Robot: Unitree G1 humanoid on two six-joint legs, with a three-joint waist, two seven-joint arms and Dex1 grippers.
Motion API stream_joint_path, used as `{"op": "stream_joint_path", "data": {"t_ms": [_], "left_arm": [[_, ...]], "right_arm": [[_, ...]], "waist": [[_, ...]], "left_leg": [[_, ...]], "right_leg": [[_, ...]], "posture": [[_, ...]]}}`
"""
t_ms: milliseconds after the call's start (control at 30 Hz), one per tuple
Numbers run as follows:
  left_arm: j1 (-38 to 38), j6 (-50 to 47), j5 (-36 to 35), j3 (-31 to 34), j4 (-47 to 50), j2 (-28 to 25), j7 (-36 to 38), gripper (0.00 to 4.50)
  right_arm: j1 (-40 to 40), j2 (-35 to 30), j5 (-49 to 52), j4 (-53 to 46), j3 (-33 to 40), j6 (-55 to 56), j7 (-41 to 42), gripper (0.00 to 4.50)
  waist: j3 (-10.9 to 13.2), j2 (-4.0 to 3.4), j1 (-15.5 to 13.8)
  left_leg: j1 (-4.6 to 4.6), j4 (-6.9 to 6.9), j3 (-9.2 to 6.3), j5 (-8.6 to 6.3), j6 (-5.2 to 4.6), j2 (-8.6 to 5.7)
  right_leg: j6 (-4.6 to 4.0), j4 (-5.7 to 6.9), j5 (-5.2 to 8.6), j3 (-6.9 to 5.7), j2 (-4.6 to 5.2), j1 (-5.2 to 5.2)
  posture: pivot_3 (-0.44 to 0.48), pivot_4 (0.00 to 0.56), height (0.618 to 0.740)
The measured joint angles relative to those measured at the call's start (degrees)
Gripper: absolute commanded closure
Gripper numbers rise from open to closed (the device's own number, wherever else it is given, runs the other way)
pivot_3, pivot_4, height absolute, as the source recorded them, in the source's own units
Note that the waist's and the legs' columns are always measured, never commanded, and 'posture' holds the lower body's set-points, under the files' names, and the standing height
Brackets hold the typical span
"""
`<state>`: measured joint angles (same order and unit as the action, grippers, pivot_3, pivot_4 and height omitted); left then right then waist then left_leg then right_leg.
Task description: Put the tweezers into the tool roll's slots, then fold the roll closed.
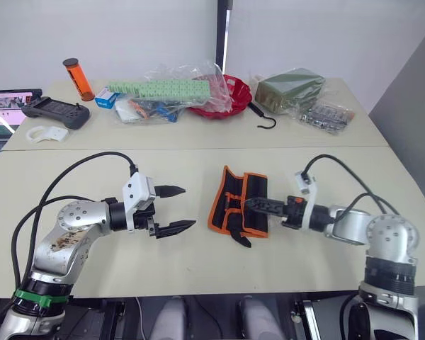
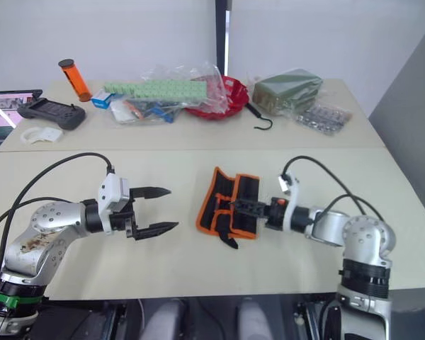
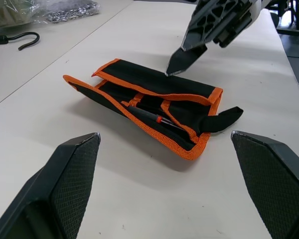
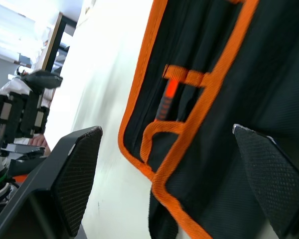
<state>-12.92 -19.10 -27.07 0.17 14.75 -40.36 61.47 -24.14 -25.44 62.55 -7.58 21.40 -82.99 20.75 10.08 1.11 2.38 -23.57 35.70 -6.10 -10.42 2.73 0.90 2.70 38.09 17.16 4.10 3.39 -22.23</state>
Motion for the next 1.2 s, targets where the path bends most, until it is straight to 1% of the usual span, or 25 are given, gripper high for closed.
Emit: {"op": "stream_joint_path", "data": {"t_ms": [133,233,267,333,400,467,533,600,667,700,800,900,967,1067,1200], "left_arm": [[-0.4,0.0,0.0,-0.1,-0.3,0.0,0.3,0.0],[-0.5,0.0,0.0,-0.1,-0.8,-0.1,0.6,0.0],[-0.6,0.0,0.0,-0.1,-0.9,0.0,0.6,0.0],[-0.6,0.1,0.0,-0.1,-1.0,0.0,0.6,0.0],[-0.7,0.1,0.1,-0.1,-1.0,0.0,0.6,0.0],[-0.7,0.1,0.2,-0.2,-1.0,0.0,0.6,0.0],[-0.7,0.1,0.2,-0.2,-1.0,0.1,0.5,0.0],[-0.7,-0.1,0.1,-0.3,-1.0,0.3,0.3,0.0],[-0.5,-1.3,-0.1,-0.3,-0.8,0.6,-0.3,0.0],[-0.3,-2.1,-0.2,-0.3,-0.6,0.9,-0.7,0.0],[0.4,-5.7,-1.3,-0.3,-0.3,1.7,-2.6,0.0],[0.5,-11.9,-3.5,-0.2,0.2,3.1,-5.9,0.0],[0.5,-16.6,-5.0,-0.1,0.4,5.2,-9.3,0.0],[-0.1,-24.9,-8.5,0.2,1.1,9.8,-16.1,0.0],[-1.2,-31.9,-11.0,0.2,1.4,14.4,-22.8,0.0]], "right_arm": [[0.4,-4.8,1.3,-4.6,-0.5,1.8,3.6,0.03],[3.1,-10.9,-3.9,-11.0,-5.3,8.2,7.8,0.03],[5.1,-11.3,-7.4,-13.1,-7.0,13.7,9.7,0.27],[7.6,-11.9,-13.5,-14.7,-11.2,22.0,12.9,0.88],[8.6,-16.2,-20.2,-14.1,-17.8,29.4,18.1,1.55],[8.8,-17.8,-26.5,-11.6,-22.5,37.0,22.6,2.21],[9.4,-17.6,-31.7,-8.6,-26.2,44.1,25.3,2.94],[9.8,-16.6,-35.7,-5.4,-29.1,49.8,27.4,3.58],[9.9,-15.3,-37.9,-3.2,-30.4,53.4,29.0,4.3],[9.9,-15.0,-38.9,-2.4,-30.6,54.9,29.4,4.46],[9.9,-14.3,-41.5,0.3,-31.4,58.9,30.1,4.46],[10.3,-14.2,-43.9,1.6,-32.0,62.4,30.5,4.46],[10.9,-14.1,-45.0,2.0,-32.0,63.6,30.3,4.46],[11.1,-13.7,-45.8,2.0,-32.0,63.8,30.2,4.46],[11.5,-13.1,-46.2,1.8,-32.0,63.8,29.8,4.46]], "waist": [[0.0,-0.03,0.0],[0.0,0.0,-0.1],[0.0,0.03,-0.1],[0.0,0.01,0.0],[0.0,-0.02,0.0],[0.0,0.0,0.0],[0.0,0.0,0.0],[0.0,0.0,0.0],[0.0,0.0,0.0],[0.0,0.0,0.0],[0.0,0.01,0.0],[0.0,0.03,-0.1],[0.0,0.06,-0.3],[-0.1,0.19,-0.4],[-0.1,0.32,-0.3]], "left_leg": [[-0.04,-0.01,0.0,0.0,0.0,0.0],[-0.03,-0.01,0.0,0.0,-0.01,0.01],[-0.04,0.0,0.0,0.0,-0.01,0.01],[-0.05,0.01,0.0,0.0,0.0,-0.01],[-0.04,0.04,0.01,0.0,0.0,-0.02],[-0.02,0.04,0.01,0.0,0.0,-0.01],[-0.03,0.04,0.01,0.0,0.0,-0.02],[-0.04,0.04,0.01,0.0,0.0,-0.02],[-0.04,0.04,0.01,0.0,0.0,-0.02],[-0.03,0.04,0.01,0.0,0.0,-0.02],[0.03,0.05,0.0,0.0,0.0,-0.02],[0.17,0.06,-0.01,0.0,0.0,-0.02],[0.3,0.06,-0.01,0.0,0.0,-0.02],[0.37,0.09,-0.03,0.0,0.0,-0.02],[0.49,0.08,-0.05,-0.01,0.0,-0.02]], "right_leg": [[0.0,-0.02,0.0,0.0,0.0,-0.02],[0.03,-0.05,0.02,-0.03,0.0,-0.02],[0.05,-0.06,0.03,-0.03,0.0,-0.02],[0.11,-0.05,0.06,-0.02,0.02,-0.02],[0.11,-0.05,0.06,-0.02,0.04,-0.02],[0.09,-0.05,0.05,-0.03,0.02,-0.01],[0.05,-0.04,0.03,-0.02,0.03,-0.02],[0.04,-0.04,0.02,-0.02,0.04,-0.02],[0.03,-0.03,0.01,-0.02,0.04,-0.01],[0.03,-0.03,0.01,-0.02,0.04,-0.01],[0.03,-0.02,0.01,-0.02,0.04,0.03],[0.03,-0.01,0.01,-0.02,0.04,0.18],[0.05,-0.01,0.02,-0.02,0.04,0.3],[0.06,-0.01,0.02,-0.03,0.04,0.42],[0.05,-0.02,0.01,-0.04,0.03,0.54]], "posture": [[0.0,0.15,0.74],[0.0,0.15,0.74],[0.0,0.15,0.74],[0.0,0.15,0.74],[0.0,0.15,0.74],[0.0,0.15,0.74],[0.0,0.15,0.74],[0.0,0.15,0.74],[0.0,0.15,0.74],[0.0,0.15,0.74],[0.0,0.15,0.74],[0.0,0.15,0.74],[0.0,0.15,0.74],[0.0,0.15,0.74],[0.0,0.15,0.74]]}}
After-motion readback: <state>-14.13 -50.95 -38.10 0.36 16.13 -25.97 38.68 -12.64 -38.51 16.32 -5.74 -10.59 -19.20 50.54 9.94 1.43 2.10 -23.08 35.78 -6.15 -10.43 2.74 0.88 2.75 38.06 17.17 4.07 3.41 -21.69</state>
